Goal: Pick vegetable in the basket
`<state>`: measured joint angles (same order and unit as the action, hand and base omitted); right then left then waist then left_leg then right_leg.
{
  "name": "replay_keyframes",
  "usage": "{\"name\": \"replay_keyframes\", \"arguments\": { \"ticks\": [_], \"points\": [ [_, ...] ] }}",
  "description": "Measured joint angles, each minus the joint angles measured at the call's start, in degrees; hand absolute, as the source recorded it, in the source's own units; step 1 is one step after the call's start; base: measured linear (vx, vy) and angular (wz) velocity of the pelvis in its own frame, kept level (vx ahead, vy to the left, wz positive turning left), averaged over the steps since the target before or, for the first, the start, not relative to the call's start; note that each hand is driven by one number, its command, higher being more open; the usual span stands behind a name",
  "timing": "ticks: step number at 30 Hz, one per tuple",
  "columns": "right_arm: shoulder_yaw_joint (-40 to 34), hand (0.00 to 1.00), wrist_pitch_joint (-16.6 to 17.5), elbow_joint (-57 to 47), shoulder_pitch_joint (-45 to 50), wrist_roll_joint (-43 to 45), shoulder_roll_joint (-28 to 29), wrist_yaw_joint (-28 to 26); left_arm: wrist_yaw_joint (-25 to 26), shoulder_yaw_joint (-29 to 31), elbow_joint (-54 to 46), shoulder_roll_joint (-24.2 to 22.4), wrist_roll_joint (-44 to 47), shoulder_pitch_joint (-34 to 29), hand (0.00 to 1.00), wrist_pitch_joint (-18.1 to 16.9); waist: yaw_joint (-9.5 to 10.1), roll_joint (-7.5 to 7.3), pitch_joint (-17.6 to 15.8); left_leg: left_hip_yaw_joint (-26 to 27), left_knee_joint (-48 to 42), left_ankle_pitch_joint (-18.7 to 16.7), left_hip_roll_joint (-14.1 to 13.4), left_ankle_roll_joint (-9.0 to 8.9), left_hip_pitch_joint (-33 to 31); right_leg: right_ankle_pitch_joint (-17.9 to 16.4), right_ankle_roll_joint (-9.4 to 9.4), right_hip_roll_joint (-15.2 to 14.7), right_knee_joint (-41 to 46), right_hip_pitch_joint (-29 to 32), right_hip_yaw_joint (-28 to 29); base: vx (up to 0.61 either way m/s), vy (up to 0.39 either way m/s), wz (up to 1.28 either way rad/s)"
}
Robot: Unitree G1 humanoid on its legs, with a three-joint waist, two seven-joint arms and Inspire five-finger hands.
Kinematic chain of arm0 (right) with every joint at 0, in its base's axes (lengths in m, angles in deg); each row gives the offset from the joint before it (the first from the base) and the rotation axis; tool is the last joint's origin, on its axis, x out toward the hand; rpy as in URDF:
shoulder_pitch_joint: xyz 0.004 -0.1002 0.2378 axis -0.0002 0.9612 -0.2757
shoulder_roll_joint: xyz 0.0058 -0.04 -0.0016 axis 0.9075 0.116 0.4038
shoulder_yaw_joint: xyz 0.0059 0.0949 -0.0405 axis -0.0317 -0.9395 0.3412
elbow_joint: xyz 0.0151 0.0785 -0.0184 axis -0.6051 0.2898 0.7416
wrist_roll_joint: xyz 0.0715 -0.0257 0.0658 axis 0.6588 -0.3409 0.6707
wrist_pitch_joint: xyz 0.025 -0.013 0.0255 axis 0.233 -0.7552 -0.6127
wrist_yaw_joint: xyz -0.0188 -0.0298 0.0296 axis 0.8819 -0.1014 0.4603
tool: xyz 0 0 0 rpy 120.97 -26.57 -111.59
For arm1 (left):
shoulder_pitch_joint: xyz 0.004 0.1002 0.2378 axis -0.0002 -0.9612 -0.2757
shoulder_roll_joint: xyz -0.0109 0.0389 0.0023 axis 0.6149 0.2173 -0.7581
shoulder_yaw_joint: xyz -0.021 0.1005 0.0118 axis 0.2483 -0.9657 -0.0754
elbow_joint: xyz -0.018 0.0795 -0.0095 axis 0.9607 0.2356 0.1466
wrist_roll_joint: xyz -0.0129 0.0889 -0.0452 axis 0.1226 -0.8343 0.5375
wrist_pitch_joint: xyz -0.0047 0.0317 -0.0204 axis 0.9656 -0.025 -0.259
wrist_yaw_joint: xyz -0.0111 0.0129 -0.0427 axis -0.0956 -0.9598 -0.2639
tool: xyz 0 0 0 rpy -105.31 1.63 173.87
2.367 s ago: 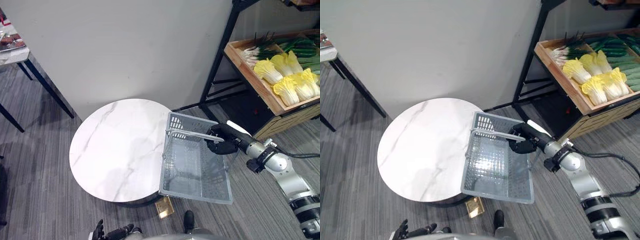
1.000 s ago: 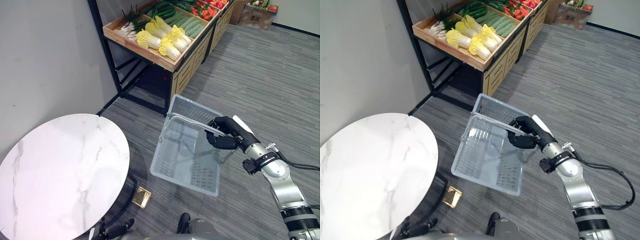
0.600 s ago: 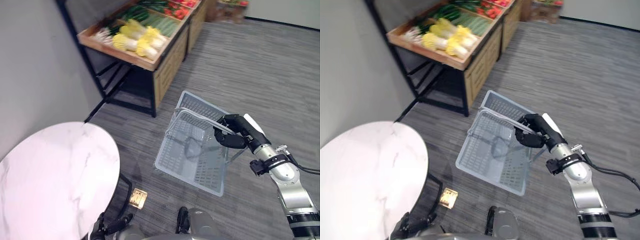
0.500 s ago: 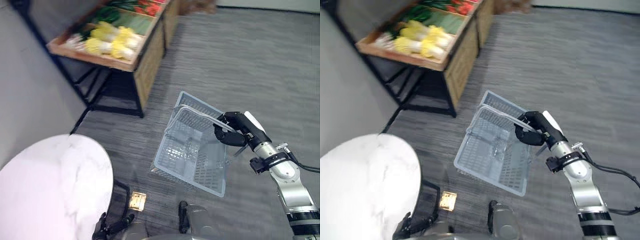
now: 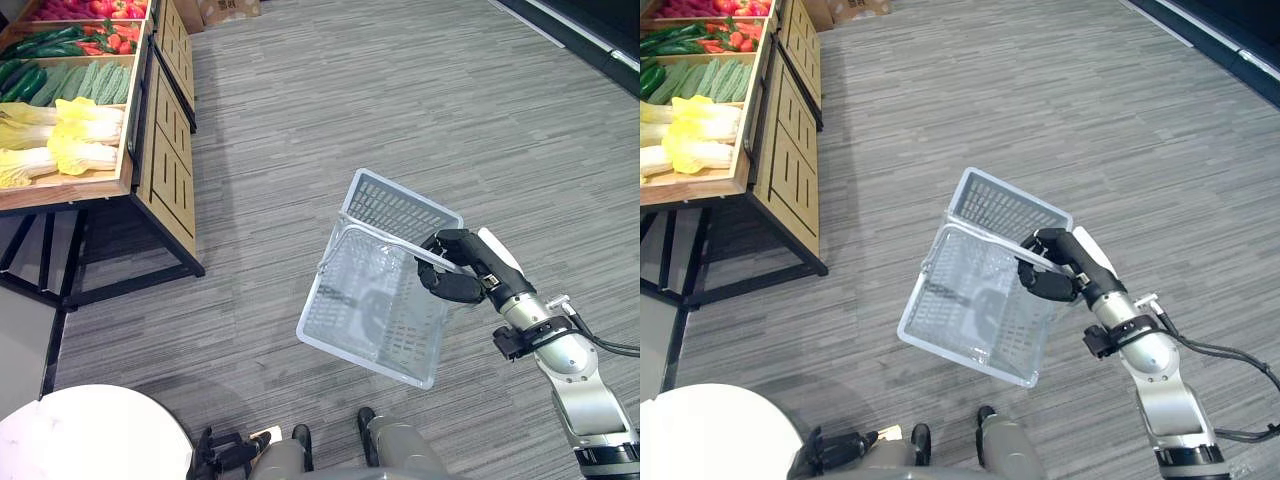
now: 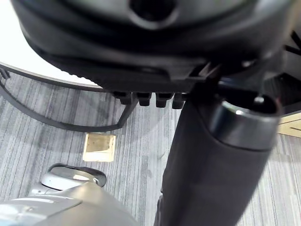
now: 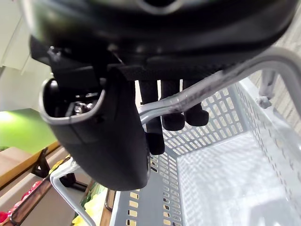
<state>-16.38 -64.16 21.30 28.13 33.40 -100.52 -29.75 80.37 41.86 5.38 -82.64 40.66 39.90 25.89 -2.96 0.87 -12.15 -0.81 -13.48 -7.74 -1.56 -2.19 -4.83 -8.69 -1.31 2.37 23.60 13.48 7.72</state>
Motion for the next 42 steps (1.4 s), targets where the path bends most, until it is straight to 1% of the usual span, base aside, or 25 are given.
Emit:
{"name": "replay_keyframes", "arguments": {
  "ticks": [4, 8, 13, 14, 17, 20, 21, 22, 24, 25, 26, 27, 29, 30, 31, 32, 33, 34, 35, 36, 37, 38, 40, 41, 42],
  "points": [
    [0.0, 0.0, 0.2, 1.6, 0.0, 0.0, -0.4, 0.0, -0.1, -0.6, 0.0, -0.1, 0.0, -0.1, 1.0, 0.0, 0.19, 0.72, 1.7, 0.3, 2.1, 0.1, -0.3, -0.1, 1.5, 0.4, 0.57, -0.1, -1.3, -0.9, -0.9, 0.11, -0.004, -0.03],
    [0.0, 0.0, 0.3, 4.6, 0.0, 0.0, -1.4, 0.0, -0.1, -1.9, -0.3, -0.2, -0.4, -0.1, 1.0, 0.0, -0.23, 1.59, 2.9, 0.4, 3.1, 0.1, -0.3, -0.1, 2.7, 0.5, 0.85, -0.2, -2.9, -2.4, -1.0, 0.02, 0.002, -0.02],
    [0.0, 0.0, 0.3, 6.5, 0.0, 0.0, -1.5, -0.1, -0.2, -2.1, -0.5, -0.3, -1.1, -0.4, 1.0, 0.3, -0.17, 1.45, 3.5, 1.2, 3.2, 0.1, -0.5, -0.1, 2.8, -0.1, 1.34, -0.6, -3.7, -2.2, -1.4, -0.02, 0.001, -0.06],
    [0.0, 0.0, 0.3, 6.5, 0.0, 0.0, -1.5, -0.1, -0.2, -2.1, -0.5, -0.2, -1.1, -0.9, 1.0, 0.4, -0.01, 1.23, 3.6, 1.4, 3.1, 0.1, -0.3, -0.09, 2.7, -0.7, 1.11, -1.5, -3.3, -1.7, -3.0, -0.04, -0.001, -0.09],
    [0.0, 0.0, 0.3, 7.4, 0.0, 0.0, -0.7, -0.1, -0.2, -2.1, -0.5, 0.1, -1.1, -1.8, 1.0, 0.9, 0.14, 0.66, 4.1, 1.3, 2.8, -0.2, -0.1, 0.08, 2.4, -1.2, 1.48, -1.7, -1.9, -1.3, -3.4, 0.0, -0.01, 0.04],
    [-0.1, 0.0, 0.3, 9.7, 0.2, 0.0, 0.8, 0.4, -0.5, -1.8, -0.7, 0.8, -1.6, -2.7, 1.0, 1.3, 0.79, -1.15, 4.1, 1.0, 0.3, -2.3, 1.3, 1.18, 1.8, -3.3, 1.78, -2.7, 1.3, -0.7, -4.1, 0.02, 0.009, 0.15],
    [-0.4, 0.0, 0.3, 10.7, 0.2, -0.1, 1.7, 0.7, -0.6, -1.9, -0.7, 1.2, -2.0, -2.7, 1.0, 1.4, 0.9, -1.36, 4.2, 0.4, 0.4, -2.7, 1.8, 1.65, 2.2, -3.3, 1.87, -3.4, 3.9, -0.3, -5.1, 0.03, -0.001, 0.14],
    [-0.4, 0.0, 0.3, 11.1, 0.2, -0.1, 2.4, 1.1, -0.6, -1.9, -0.7, 1.7, -2.2, -2.7, 1.0, 1.4, 1.35, -2.27, 3.7, 0.5, -1.1, -3.7, 2.1, 1.81, 1.9, -3.0, 1.61, -4.7, 11.5, 3.3, -7.5, 0.02, 0.002, 0.11],
    [-0.4, 0.0, 0.3, 12.2, 0.3, -0.2, 3.8, 1.1, -0.6, -1.8, -0.6, 2.1, -2.2, -3.8, 1.0, 1.5, 1.42, -2.83, 3.3, 0.2, -4.2, -5.7, 2.2, 2.02, 2.2, -2.1, 1.88, -6.0, 17.7, 4.6, -10.0, 0.02, 0.016, 0.03],
    [-0.4, 0.0, 0.3, 12.8, 0.3, -0.2, 4.2, 1.1, -0.6, -1.5, -0.6, 2.2, -2.1, -4.2, 1.0, 1.5, 1.37, -2.64, 3.1, 0.0, -5.4, -7.2, 1.5, 2.77, 3.3, -0.6, 2.49, -6.1, 20.7, 4.8, -11.1, 0.06, 0.028, 0.01],
    [-0.4, 0.0, 0.4, 12.8, 0.3, -0.1, 4.2, 1.1, -0.6, -1.4, -0.7, 2.4, -2.1, -4.2, 1.0, 1.5, 1.42, -2.38, 2.5, -0.1, -5.7, -7.5, 1.1, 3.11, 4.1, 0.5, 2.4, -6.0, 22.6, 5.7, -11.5, 0.06, 0.027, -0.04],
    [-0.4, 0.0, 0.9, 12.8, 0.3, -0.1, 4.3, 1.1, -0.6, -1.0, -0.7, 2.8, -2.1, -4.4, 1.0, 1.8, 1.45, -1.96, 2.1, -0.2, -5.7, -8.2, 0.8, 3.67, 4.9, -2.4, 2.12, -6.2, 21.7, 6.5, -12.1, 0.05, 0.02, -0.07],
    [-0.4, 0.0, 2.4, 12.7, 0.3, 0.0, 4.2, 1.1, -0.6, -0.1, -0.6, 3.3, -2.1, -4.3, 1.0, 2.5, 1.44, -1.73, 1.9, -0.2, -5.8, -9.3, -0.1, 3.55, 5.4, -2.7, 2.22, -6.0, 12.1, 6.9, -12.0, 0.07, -0.016, -0.06],
    [-0.4, 0.0, 3.1, 12.6, 0.3, 0.0, 4.2, 1.1, -0.6, 0.1, -0.6, 3.4, -2.1, -4.2, 1.0, 2.7, 1.39, -1.44, 1.7, -0.2, -5.6, -10.1, -0.7, 3.36, 6.2, -0.5, 3.38, -6.0, 5.2, 7.3, -11.7, 0.15, -0.078, 0.02],
    [-0.4, 0.0, 3.5, 12.6, 0.3, 0.0, 4.2, 1.1, -0.6, 0.1, -0.7, 3.5, -2.1, -4.1, 1.0, 2.7, 1.05, -1.19, 1.5, -0.6, -5.5, -11.0, -1.4, 2.72, 7.0, 2.9, 4.51, -6.1, -2.6, 7.4, -11.0, 0.19, -0.095, 0.07],
    [-0.4, 0.0, 3.5, 12.6, 0.3, 0.0, 4.2, 1.1, -0.6, 0.1, -0.7, 3.5, -2.1, -4.1, 1.0, 2.7, 0.91, -1.31, 1.5, -0.9, -5.5, -11.5, -1.6, 2.15, 7.5, 5.3, 5.2, -6.3, -6.6, 7.2, -10.5, 0.35, -0.183, 0.2],
    [-0.7, 0.0, 3.5, 12.6, 0.5, 0.0, 4.1, 1.1, -0.5, 0.2, -0.7, 3.5, -2.1, -4.1, 1.0, 2.8, 0.68, -1.48, 1.1, -1.6, -5.1, -12.6, -2.3, 1.12, 8.8, 12.5, 6.32, -6.4, -10.2, 5.7, -11.0, 0.35, -0.2, 0.21],
    [-0.9, 0.0, 3.5, 12.6, 0.8, 0.0, 4.0, 1.1, -0.5, 0.1, -0.7, 3.3, -2.1, -3.8, 1.0, 2.8, 0.68, -1.31, 1.0, -2.1, -4.5, -12.9, -2.7, 0.83, 9.2, 15.5, 5.46, -6.0, -11.0, 4.9, -11.2, 0.45, -0.285, 0.41],
    [-2.2, 0.0, 3.5, 12.7, 1.2, 0.0, 3.9, 1.1, -0.7, 0.0, -1.0, 2.3, -2.1, -2.3, 1.0, 2.8, 0.57, -0.03, 0.4, -3.4, -2.9, -12.9, -3.9, 0.61, 9.8, 14.1, 4.1, -5.1, -8.6, 5.3, -12.4, 0.31, -0.205, 0.45],
    [-2.9, 0.0, 3.3, 12.7, 1.4, 0.0, 4.0, 1.1, -0.7, -0.1, -2.1, 1.7, -2.2, -2.1, 1.0, 2.7, 0.63, 0.27, 0.3, -4.2, -1.7, -11.9, -4.1, -0.02, 10.1, 11.3, 2.94, -5.2, -4.5, 7.1, -13.1, 0.36, -0.251, 0.59],
    [-3.3, 0.0, 2.8, 12.7, 1.9, -0.1, 4.0, 1.1, -0.7, -0.1, -3.2, 1.1, -2.6, -2.0, 1.0, 2.5, 0.69, 0.28, 0.3, -5.0, -0.7, -11.0, -4.7, -1.42, 11.4, 7.7, 1.21, -5.5, 0.8, 8.3, -14.3, 0.36, -0.254, 0.54],
    [-3.4, 0.0, 2.3, 12.6, 2.4, 0.0, 4.0, 1.0, -0.7, -0.1, -3.2, 0.8, -3.6, -2.1, 1.0, 2.5, 0.67, 0.3, 0.4, -5.5, -0.6, -10.5, -5.6, -1.97, 12.6, 4.6, 0.7, -5.7, 4.1, 8.1, -15.4, 0.37, -0.272, 0.46],
    [-3.6, 0.0, 2.3, 12.3, 2.3, 0.0, 4.0, 0.8, -0.7, -0.1, -3.0, 0.8, -4.5, -2.1, 1.0, 2.5, 0.73, 0.48, 0.8, -6.2, -3.0, -9.9, -6.6, -1.91, 12.4, 1.6, 0.06, -5.0, 5.4, 7.3, -16.7, 0.38, -0.276, 0.26],
    [-3.6, 0.0, 2.3, 12.2, 2.3, 0.0, 4.0, 0.6, -0.7, 0.0, -2.9, 0.8, -4.5, -2.1, 1.0, 2.5, 1.04, 0.44, 1.0, -6.2, -4.7, -9.4, -6.7, -1.37, 11.9, 1.1, -0.21, -4.7, 5.2, 6.9, -16.8, 0.44, -0.298, 0.09],
    [-3.6, 0.0, 2.3, 12.1, 2.2, 0.0, 4.0, 0.4, -0.7, 0.0, -2.6, 0.8, -4.4, -2.2, 1.0, 2.6, 1.36, 0.46, 1.1, -6.1, -10.3, -7.8, -6.9, -1.57, 9.8, 0.4, -0.43, -4.1, 3.8, 5.2, -17.1, 0.33, -0.213, 0.04]
  ]
}}
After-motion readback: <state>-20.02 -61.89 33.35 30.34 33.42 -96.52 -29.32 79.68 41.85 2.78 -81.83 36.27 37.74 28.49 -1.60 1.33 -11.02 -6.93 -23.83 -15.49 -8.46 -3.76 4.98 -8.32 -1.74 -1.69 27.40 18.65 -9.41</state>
